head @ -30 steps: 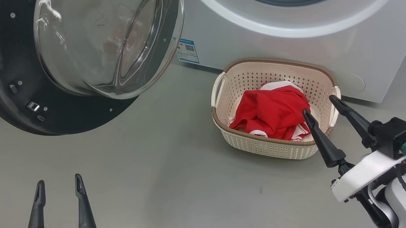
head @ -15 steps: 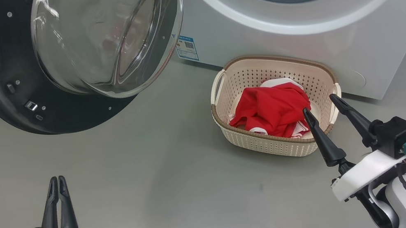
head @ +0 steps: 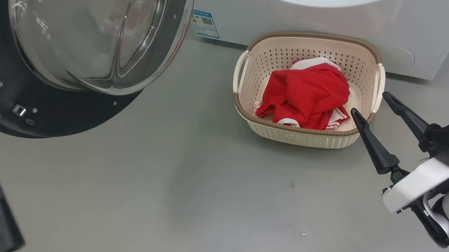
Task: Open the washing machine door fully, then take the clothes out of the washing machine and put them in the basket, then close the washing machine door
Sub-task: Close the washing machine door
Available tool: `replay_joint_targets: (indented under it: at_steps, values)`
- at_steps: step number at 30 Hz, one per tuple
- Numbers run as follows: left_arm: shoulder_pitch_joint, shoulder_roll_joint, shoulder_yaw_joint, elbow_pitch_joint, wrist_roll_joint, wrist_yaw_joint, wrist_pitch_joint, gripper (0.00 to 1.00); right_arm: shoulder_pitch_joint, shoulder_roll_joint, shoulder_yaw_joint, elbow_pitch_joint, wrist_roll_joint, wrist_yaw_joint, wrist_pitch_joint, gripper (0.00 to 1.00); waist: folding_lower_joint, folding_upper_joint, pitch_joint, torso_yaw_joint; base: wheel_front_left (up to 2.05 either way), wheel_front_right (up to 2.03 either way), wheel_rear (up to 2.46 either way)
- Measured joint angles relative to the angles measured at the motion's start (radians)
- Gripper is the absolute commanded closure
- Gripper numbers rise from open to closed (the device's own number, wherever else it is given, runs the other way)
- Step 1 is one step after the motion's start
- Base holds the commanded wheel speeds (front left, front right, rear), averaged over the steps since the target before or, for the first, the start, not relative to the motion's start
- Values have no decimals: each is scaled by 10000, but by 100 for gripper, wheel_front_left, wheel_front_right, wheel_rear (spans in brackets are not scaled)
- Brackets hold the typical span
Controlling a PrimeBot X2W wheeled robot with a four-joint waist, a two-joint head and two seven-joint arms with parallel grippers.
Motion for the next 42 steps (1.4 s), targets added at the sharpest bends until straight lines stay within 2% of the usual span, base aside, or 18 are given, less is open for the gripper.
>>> replay_joint_targets:
  at_steps: [6,12,15,21,23,28,32,33,37,42]
  values:
    - [-922,1202,1611,-360,-631,-31,-46,100,-233,-219,86,-146,-245,2,6,0,0,0,479,-59,0,0,0]
    - [-1846,2011,2777,-291,-1710,-351,61,100,-426,-481,88,-316,-336,2,109,0,0,0,933,-244,0,0,0]
    - [-2473,2286,3609,-33,-2748,-439,347,100,-488,-506,81,-326,-384,2,136,0,0,0,1118,-380,0,0,0]
    - [-3483,2997,4619,1001,-4391,-560,1379,100,-706,-675,0,-499,-393,2,184,0,0,0,1450,-661,0,0,0]
    - [-3923,3026,4801,1478,-5344,-673,1902,100,-761,-742,-29,-537,-393,2,194,0,0,0,1563,-733,0,0,0]
    - [-5227,2874,5216,2869,-7319,-604,3196,100,-830,-777,-79,-575,-385,2,194,0,0,0,1799,-867,0,0,0]
    - [-6185,2713,6092,4033,-8903,-4,4155,100,-875,-763,198,-616,-389,4,267,0,1,0,1916,-942,0,0,0]
    - [-6528,2750,6468,4510,-9325,403,4498,100,-926,-763,230,-639,-389,4,267,0,0,0,1959,-992,0,0,0]
    - [-6977,2936,6807,5432,-9706,1124,5106,100,-1050,-780,236,-660,-391,8,267,0,0,0,2030,-1078,0,0,0]
    - [-7099,3110,6995,6263,-9722,1250,5517,100,-1053,-792,234,-656,-395,8,265,0,0,0,2067,-1121,0,0,0]
